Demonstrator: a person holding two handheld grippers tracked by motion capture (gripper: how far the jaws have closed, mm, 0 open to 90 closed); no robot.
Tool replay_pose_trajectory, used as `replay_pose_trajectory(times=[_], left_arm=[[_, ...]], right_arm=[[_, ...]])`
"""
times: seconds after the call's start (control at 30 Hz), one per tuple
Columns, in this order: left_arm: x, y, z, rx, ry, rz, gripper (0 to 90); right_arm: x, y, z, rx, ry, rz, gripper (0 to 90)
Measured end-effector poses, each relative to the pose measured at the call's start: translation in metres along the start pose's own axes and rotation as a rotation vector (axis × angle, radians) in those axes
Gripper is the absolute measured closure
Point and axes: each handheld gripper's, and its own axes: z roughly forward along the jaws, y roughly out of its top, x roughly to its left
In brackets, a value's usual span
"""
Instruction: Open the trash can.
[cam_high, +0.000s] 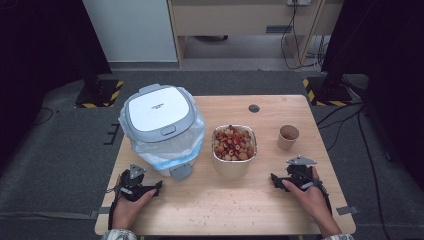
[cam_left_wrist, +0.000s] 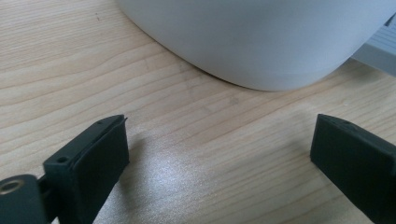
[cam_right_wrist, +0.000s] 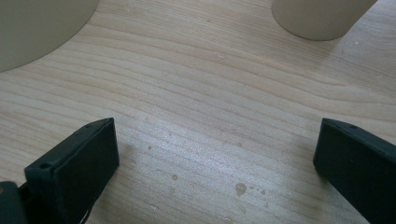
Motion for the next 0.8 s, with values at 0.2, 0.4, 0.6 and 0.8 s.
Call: replay_pose_trajectory(times=[0.2, 0.4, 0.6, 0.8], left_arm=[[-0.001, -0.002, -0.008, -0.001, 0.007, 0.004, 14.2], [-0.011, 0.001, -0.031, -0.061, -0.009, 0.010, 25.2], [-0.030, 0.003, -0.051, -0.124, -0.029, 0.086, 48.1], [-0.051, 0.007, -0.055, -0.123, -0.059, 0.175, 67.8]], right_arm=[[0.002, -0.001, -0.001, -0.001, 0.015, -0.020, 0.6], [0.004, -0.002, -0.002, 0.001, 0.026, -0.027, 0.6], [0.005, -0.002, -0.003, -0.001, 0.027, -0.030, 0.6], [0.005, -0.003, -0.003, -0.001, 0.028, -0.031, 0.6]])
